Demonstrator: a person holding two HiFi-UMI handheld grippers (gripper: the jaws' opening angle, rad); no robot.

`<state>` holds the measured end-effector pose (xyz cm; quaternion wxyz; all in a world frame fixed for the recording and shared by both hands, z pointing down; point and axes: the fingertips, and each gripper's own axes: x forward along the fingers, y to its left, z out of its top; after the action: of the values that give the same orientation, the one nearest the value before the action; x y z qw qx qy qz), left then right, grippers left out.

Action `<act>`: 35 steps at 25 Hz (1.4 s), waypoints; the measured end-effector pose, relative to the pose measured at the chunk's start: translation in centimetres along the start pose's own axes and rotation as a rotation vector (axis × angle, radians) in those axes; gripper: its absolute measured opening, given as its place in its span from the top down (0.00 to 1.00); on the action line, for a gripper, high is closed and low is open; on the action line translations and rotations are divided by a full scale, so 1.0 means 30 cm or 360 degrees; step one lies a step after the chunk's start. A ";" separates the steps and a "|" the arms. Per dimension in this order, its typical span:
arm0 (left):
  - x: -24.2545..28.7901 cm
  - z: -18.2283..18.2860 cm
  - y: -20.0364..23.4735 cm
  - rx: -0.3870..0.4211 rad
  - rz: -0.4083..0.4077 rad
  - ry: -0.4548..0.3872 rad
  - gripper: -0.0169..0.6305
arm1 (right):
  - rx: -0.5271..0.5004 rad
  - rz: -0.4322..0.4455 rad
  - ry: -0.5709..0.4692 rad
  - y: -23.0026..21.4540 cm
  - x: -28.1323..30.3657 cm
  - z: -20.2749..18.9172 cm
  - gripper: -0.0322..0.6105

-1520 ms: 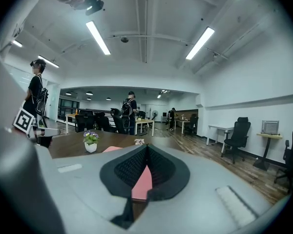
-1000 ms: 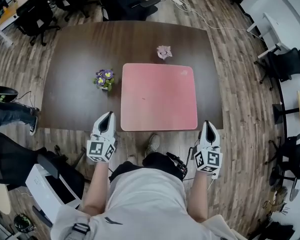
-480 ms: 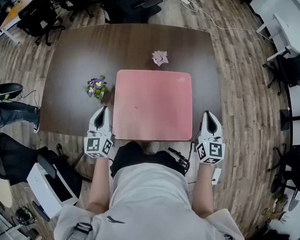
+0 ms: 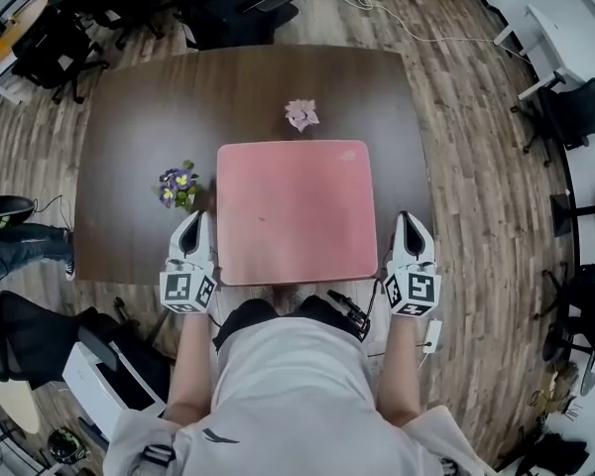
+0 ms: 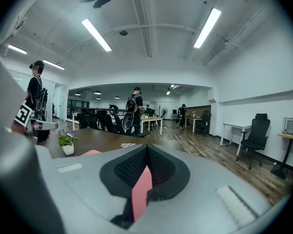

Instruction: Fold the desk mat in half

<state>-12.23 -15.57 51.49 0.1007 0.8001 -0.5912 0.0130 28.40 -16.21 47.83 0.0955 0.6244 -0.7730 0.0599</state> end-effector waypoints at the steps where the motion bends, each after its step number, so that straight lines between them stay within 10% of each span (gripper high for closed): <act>1: 0.005 0.000 0.004 -0.0003 -0.0003 -0.0002 0.97 | 0.0000 -0.0013 0.0004 -0.003 0.004 -0.004 0.95; 13: 0.014 -0.025 0.053 -0.0016 -0.0014 0.0022 0.97 | 0.0005 -0.0048 0.0402 -0.037 0.140 -0.230 0.92; 23: 0.022 -0.040 0.041 -0.0026 -0.0028 0.0057 0.97 | 0.0026 -0.0003 0.1069 -0.044 0.350 -0.630 0.73; 28: 0.020 -0.040 0.048 -0.0028 -0.0032 0.0065 0.97 | 0.0136 0.0089 0.1316 0.006 0.406 -0.724 0.49; 35: 0.010 -0.052 0.070 -0.0041 -0.0034 0.0078 0.97 | 0.0188 0.0145 0.1386 0.009 0.408 -0.756 0.42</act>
<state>-13.98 -16.18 53.37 0.1256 0.8046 -0.5799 0.0241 27.33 -23.03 72.66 0.3738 0.5107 -0.6825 0.3655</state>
